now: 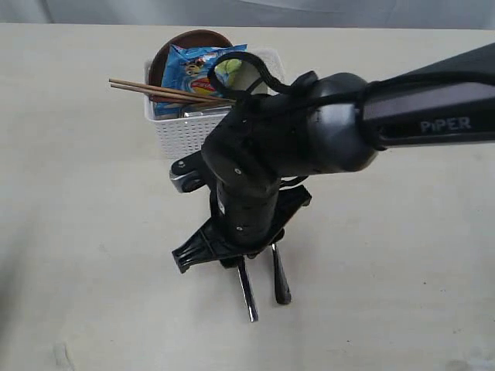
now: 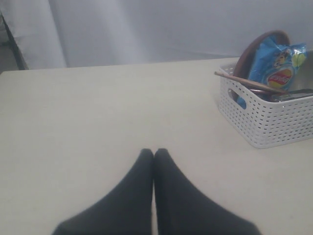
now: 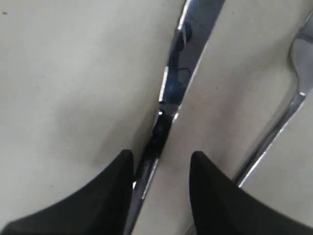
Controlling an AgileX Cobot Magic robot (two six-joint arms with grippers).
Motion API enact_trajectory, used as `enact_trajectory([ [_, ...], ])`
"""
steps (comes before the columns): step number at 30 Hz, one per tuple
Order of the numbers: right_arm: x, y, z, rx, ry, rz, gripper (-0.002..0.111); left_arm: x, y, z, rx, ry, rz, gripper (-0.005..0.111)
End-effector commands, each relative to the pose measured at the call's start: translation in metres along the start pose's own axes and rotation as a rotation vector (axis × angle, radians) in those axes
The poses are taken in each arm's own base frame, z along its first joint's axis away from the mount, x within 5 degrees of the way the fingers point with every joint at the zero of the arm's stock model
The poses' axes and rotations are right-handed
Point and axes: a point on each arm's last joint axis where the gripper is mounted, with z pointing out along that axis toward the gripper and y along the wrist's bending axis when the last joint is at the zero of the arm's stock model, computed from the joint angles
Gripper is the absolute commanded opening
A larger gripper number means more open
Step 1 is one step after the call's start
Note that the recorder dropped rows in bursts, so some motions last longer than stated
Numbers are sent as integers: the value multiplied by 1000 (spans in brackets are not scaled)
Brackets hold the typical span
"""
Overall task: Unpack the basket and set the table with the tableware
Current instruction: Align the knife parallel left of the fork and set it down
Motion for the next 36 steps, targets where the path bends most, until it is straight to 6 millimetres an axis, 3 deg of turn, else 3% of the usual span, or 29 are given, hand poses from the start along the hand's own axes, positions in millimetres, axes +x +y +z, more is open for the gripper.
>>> enact_trajectory([
  [1,-2,-6,3,48,-6,0,37,0,0,0,8,-12,1,0],
  [10,-5,-1,17,11,-18,17,34,0,0,0,8,-12,1,0],
  [12,-5,-1,20,16,-6,12,27,0,0,0,8,-12,1,0],
  [16,-5,-2,21,18,-9,0,0,0,0,0,8,-12,1,0],
  [20,-6,-1,21,13,-18,13,0,0,0,0,8,-12,1,0],
  [25,-10,-11,22,2,-21,157,0,0,0,0,8,-12,1,0],
  [36,-17,-23,-1,-71,-59,384,0,0,0,0,8,-12,1,0],
])
